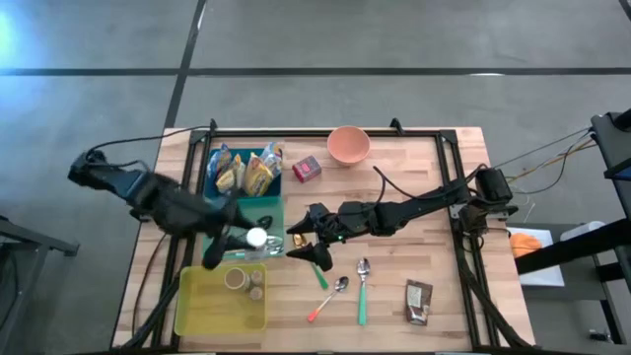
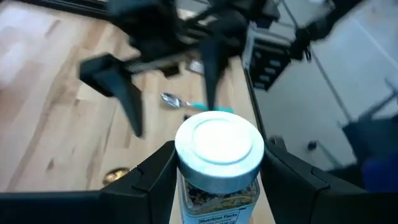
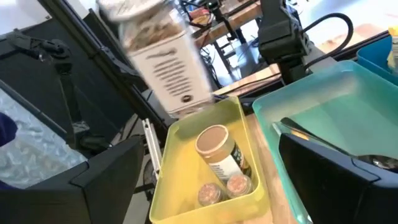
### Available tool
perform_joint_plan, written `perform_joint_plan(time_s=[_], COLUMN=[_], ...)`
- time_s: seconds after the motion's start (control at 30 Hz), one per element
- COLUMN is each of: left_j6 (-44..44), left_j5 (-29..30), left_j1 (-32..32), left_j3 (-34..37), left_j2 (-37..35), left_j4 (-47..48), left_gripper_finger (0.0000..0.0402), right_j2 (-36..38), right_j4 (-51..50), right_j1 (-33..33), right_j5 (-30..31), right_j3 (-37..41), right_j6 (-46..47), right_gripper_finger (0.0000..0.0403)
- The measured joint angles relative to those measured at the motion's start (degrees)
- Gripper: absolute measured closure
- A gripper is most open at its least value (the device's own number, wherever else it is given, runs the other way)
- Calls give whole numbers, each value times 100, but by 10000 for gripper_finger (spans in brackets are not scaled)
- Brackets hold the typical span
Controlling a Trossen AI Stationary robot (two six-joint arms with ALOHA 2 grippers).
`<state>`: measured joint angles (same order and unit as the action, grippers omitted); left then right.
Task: Pick & Place Food Item
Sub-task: Put the white seasoning bottle into the yellow bin
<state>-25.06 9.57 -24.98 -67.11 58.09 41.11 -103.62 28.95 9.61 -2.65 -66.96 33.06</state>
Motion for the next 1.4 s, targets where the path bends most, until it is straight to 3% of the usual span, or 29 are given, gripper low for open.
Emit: perform_joint_plan(time_s=[0.33,0.63,1.0,1.4], left_j6=[-412,-650,-78,129], left_j5=[1775,2665,2692,2686], left_j1=[-2029,-2758,-3198,-3617], left_j3=[84,958,2185,2717], left_j2=[19,24,73,1099], left_j4=[56,-604,-2867,-3291], left_gripper_finger=[205,205,205,205], right_j2=[44,108,237,343], right_j4=[4,-4,-52,-139], right_j1=[0,0,15,28], right_j5=[135,133,131,292], right_j3=[0,0,0,0], right_j6=[230,301,317,316], right_gripper_finger=[33,33,33,33])
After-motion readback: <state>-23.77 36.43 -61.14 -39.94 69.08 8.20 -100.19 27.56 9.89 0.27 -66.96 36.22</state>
